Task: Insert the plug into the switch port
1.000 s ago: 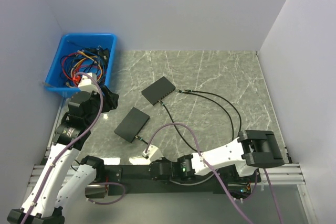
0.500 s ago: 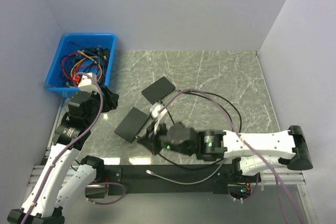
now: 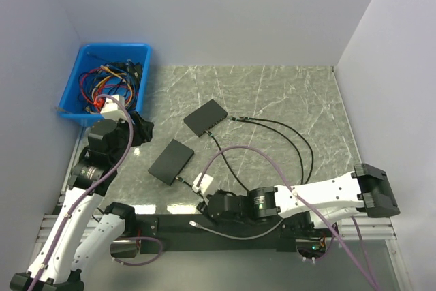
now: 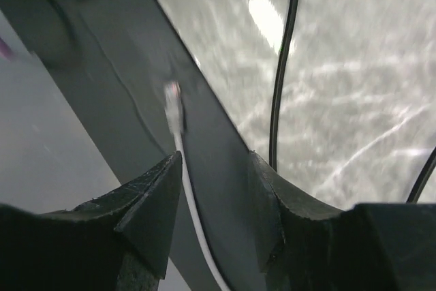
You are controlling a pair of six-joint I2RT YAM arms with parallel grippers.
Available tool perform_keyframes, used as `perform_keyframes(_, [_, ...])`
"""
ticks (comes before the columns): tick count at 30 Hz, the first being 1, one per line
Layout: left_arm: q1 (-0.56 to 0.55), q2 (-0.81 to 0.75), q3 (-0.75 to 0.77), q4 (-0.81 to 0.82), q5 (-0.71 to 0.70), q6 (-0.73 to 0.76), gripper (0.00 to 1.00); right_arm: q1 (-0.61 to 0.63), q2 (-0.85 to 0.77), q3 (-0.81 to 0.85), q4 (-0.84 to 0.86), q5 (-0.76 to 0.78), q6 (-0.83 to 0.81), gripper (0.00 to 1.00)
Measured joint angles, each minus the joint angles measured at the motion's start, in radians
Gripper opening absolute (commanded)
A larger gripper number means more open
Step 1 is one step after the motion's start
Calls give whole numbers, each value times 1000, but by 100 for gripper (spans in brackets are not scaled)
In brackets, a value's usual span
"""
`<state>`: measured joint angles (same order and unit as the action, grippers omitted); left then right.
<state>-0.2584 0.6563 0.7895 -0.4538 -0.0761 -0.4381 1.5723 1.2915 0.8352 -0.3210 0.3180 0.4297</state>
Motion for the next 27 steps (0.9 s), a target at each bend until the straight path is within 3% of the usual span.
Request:
perform_keyframes(21, [3, 0, 0, 0, 8, 0, 62, 30, 253, -9, 53, -91, 79, 50])
perform_keyframes(25, [3, 0, 0, 0, 7, 0, 69, 36, 280, -6, 62, -114, 82, 50])
perform_keyframes(27, [4, 0, 0, -1, 6, 0, 79, 40, 297, 0, 70, -124, 86, 50])
